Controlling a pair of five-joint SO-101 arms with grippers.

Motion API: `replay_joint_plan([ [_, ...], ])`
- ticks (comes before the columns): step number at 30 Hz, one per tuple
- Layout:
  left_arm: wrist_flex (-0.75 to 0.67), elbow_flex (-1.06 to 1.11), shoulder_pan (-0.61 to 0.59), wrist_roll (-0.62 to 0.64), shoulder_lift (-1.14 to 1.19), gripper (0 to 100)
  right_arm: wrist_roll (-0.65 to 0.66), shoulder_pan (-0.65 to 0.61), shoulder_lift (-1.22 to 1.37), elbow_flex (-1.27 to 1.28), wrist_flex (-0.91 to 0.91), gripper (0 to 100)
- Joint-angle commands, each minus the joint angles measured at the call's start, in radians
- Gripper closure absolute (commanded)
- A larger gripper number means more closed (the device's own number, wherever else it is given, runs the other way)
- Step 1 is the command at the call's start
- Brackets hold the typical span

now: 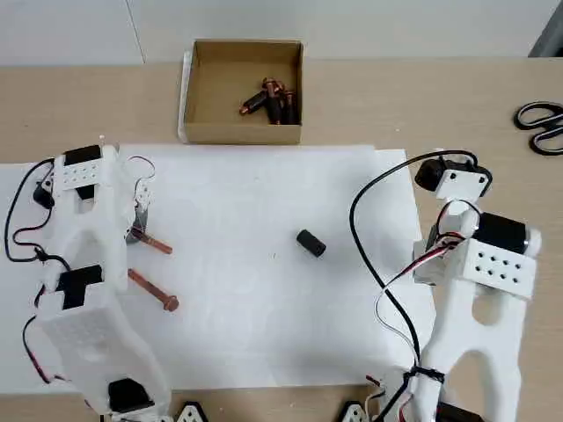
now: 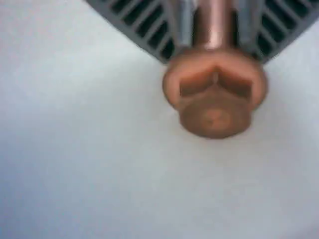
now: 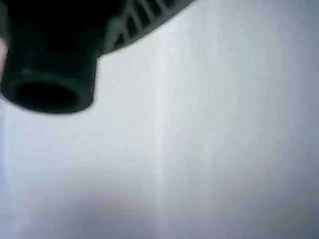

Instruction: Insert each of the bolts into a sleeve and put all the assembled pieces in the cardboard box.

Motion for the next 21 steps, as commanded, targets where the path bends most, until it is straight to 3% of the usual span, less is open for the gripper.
replay_joint_plan([
  [1, -0.011, -0.004, -0.023, -0.002, 0.084, 99, 0.011, 0.010, -0.024, -0.005, -0.015, 99.4],
  [12, 0.097, -0.150, -0.011, -0.017, 0.149, 99, 0.011, 0.010, -0.024, -0.005, -0.015, 99.4],
  [21, 0.348, -0.650, 0.017, -0.061, 0.149, 99, 0.011, 0.004, -0.030, -0.006, -0.010, 99.4],
])
